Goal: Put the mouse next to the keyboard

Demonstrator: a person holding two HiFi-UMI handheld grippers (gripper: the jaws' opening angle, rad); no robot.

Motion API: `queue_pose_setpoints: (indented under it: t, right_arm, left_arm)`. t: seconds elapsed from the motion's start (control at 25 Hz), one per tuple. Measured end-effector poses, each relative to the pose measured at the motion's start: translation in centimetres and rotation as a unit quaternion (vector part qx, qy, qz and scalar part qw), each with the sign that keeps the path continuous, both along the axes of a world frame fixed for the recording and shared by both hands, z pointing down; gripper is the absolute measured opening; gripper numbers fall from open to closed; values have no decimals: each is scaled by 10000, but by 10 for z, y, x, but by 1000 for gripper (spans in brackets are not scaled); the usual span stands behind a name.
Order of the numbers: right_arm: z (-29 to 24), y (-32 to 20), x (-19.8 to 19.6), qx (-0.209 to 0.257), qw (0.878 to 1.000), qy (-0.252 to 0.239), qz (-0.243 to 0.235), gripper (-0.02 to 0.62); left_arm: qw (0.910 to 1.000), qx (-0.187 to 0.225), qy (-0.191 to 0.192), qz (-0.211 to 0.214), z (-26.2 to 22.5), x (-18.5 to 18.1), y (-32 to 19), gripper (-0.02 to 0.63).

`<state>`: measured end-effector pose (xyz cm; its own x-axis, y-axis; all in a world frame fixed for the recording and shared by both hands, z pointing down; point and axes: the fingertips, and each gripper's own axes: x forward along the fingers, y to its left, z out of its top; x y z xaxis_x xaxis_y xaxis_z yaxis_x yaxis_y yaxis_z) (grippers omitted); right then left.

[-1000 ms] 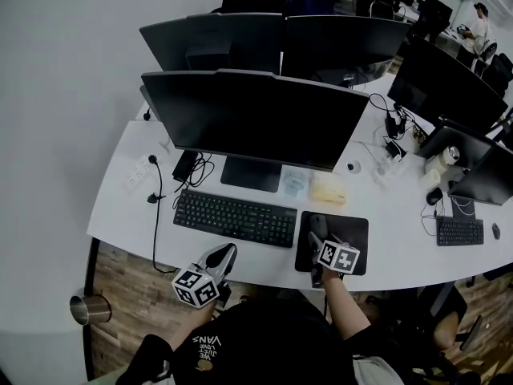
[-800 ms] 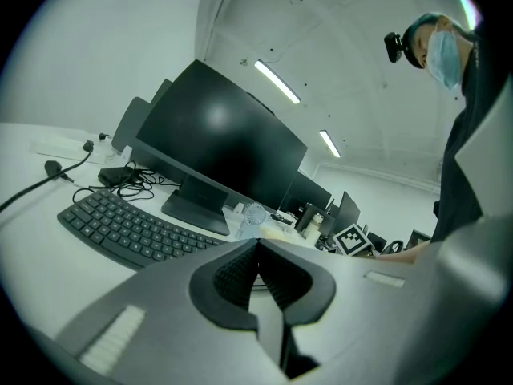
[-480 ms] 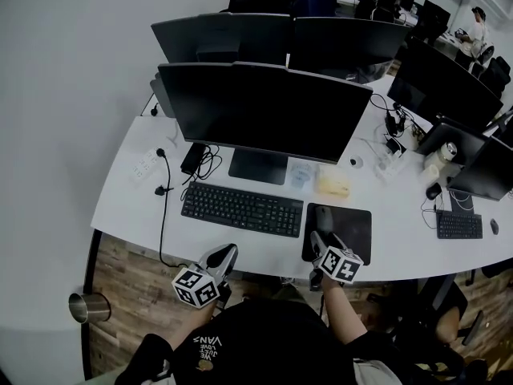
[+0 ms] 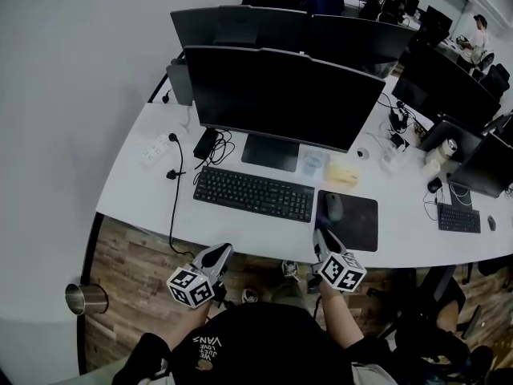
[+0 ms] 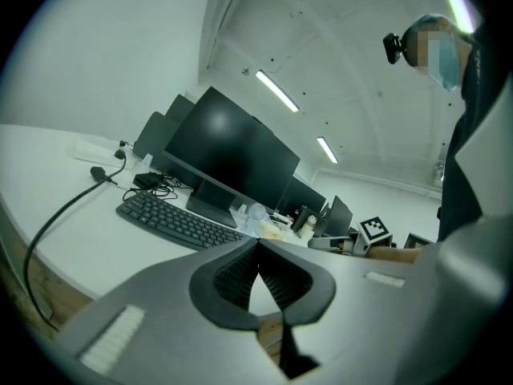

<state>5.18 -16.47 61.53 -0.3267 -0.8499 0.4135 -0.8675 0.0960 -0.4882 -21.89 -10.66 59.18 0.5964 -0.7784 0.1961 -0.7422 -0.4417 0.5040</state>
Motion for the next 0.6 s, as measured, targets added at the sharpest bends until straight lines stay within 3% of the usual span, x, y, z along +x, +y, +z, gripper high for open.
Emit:
queue_pose_setpoints:
  t: [0.24, 0.6]
  right_arm:
    - [-24, 22, -26, 298, 9994, -35, -173, 9]
    - [-29, 39, -66, 310, 9930, 186, -1126, 6]
  left_arm:
    - [10000, 44, 52, -31, -2, -18, 20, 2]
    - [9988, 176, 85, -453, -7, -32, 36, 2]
